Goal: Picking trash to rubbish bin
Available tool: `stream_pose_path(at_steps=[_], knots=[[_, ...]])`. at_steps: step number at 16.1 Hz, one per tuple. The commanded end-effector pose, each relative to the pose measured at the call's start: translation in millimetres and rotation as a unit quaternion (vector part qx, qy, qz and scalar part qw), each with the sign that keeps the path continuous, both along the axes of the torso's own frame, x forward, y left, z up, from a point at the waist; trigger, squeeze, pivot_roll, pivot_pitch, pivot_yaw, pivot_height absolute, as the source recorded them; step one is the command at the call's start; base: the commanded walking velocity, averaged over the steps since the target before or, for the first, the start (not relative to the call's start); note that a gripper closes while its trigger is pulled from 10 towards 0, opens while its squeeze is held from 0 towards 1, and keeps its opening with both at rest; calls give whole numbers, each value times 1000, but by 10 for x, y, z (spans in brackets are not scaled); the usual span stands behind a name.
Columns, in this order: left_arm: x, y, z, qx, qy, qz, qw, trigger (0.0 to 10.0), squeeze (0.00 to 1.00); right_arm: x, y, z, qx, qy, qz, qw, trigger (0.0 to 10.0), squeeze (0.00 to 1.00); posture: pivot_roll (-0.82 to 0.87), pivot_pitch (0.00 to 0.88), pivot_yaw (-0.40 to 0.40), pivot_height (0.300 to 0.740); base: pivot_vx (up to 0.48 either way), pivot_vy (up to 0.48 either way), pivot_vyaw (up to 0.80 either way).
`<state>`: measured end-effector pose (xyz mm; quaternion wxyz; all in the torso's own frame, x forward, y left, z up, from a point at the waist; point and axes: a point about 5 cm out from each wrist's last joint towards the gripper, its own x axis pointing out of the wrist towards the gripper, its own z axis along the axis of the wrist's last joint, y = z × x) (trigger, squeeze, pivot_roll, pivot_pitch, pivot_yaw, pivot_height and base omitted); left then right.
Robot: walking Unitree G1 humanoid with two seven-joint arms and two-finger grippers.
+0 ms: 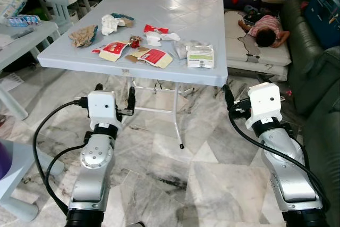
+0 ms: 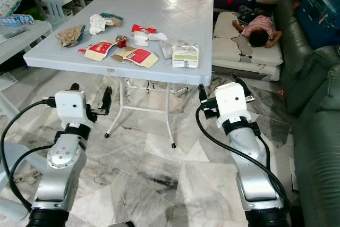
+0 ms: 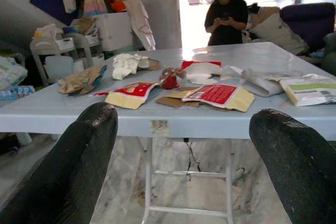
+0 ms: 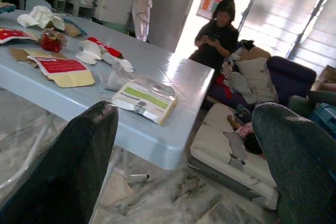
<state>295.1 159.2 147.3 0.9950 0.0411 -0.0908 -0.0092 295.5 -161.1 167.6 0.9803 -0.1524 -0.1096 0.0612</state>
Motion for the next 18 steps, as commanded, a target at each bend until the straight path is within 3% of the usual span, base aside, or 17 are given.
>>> stream_pose_path(at_steps=[1, 8, 18], knots=[[9, 31, 18, -7, 1, -2, 1000, 10000, 0, -13, 10, 20, 2, -4, 2, 1000, 10000, 0, -35, 49, -36, 740, 0, 0, 0], [-18, -33, 28, -27, 3, -41, 999, 10000, 0, -24, 42, 11, 0, -5, 11, 1000, 10000, 0, -24, 44, -34, 740, 403, 0, 0], [-32, -54, -3, -22, 12, -46, 999, 10000, 0, -42, 81, -12, 2, -1, 21, 1000, 10000, 0, -23, 50, -34, 740, 469, 0, 0]])
